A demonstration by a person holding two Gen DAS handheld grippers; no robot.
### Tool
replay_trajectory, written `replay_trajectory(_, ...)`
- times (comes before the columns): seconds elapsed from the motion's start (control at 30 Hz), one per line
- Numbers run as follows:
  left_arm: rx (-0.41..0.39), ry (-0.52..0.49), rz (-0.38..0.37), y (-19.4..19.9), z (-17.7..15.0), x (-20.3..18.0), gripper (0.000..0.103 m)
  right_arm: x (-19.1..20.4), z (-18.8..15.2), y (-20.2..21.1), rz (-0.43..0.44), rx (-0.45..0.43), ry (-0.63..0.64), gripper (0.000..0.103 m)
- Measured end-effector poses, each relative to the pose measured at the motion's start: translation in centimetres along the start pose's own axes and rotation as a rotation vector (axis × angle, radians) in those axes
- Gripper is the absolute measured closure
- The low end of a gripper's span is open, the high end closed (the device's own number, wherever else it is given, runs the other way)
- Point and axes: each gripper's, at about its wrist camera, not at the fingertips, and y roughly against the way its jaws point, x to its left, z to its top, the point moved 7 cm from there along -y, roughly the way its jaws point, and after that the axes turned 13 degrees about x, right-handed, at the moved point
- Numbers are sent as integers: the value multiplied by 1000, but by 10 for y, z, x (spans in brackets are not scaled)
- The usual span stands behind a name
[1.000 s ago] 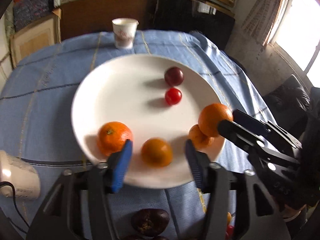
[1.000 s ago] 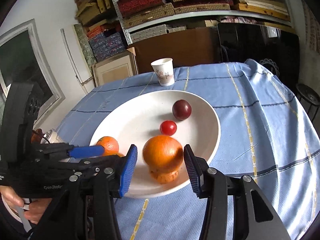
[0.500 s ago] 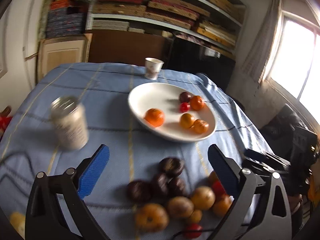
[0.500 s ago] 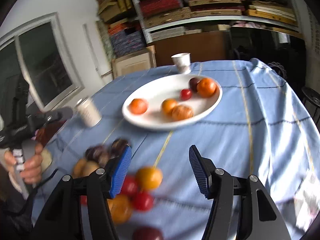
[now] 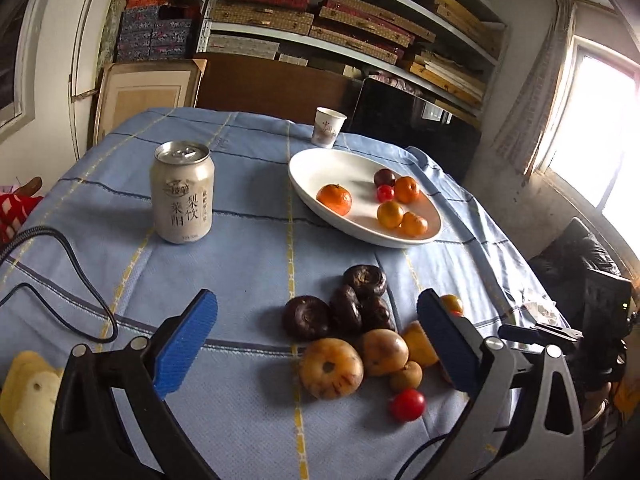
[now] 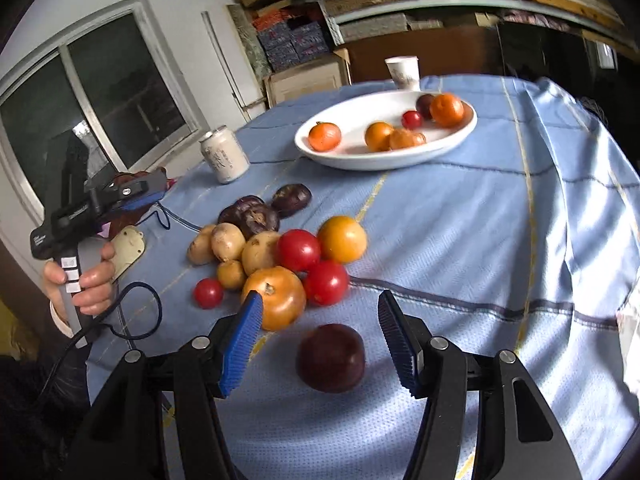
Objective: Organize fruits
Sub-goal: 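Grasp the dark red plum with the right gripper while the left gripper approaches a tomato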
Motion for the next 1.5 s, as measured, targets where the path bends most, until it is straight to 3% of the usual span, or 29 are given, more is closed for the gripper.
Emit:
replay_trajectory(0.1,-2,0,34,0,-3,4,5,-1,-4,-9,-25,51,-4,42)
replay_trajectory(0.4,15,4,40,-5,-7,5,5,-3,-9,-17,-64,110,8,42)
replay_trajectory(0.7,35,3,64,-11,-9,7,5,-1,-10,-17,-82,113,24,43)
replay_trajectory(0.97,44,4,83,-13,-11,10,5,-3,-11,-16,-111,114,26,52)
replay_trajectory(1.1,57,0,93,-16,-16,12,5,2,-11,-14,-85,106,50,66)
replay_trajectory(1.17,68,-19,86,-17,-18,9,5,0,-10,-12,-75,96,40,66)
replay_trajectory(1.4,90,-153,60,-19,-34,-16,6,-10,-7,-5,97,50,-72,66)
replay_trajectory(1.5,113,-172,46,-23,-37,-21,21,-17,-8,-8,116,64,-123,66)
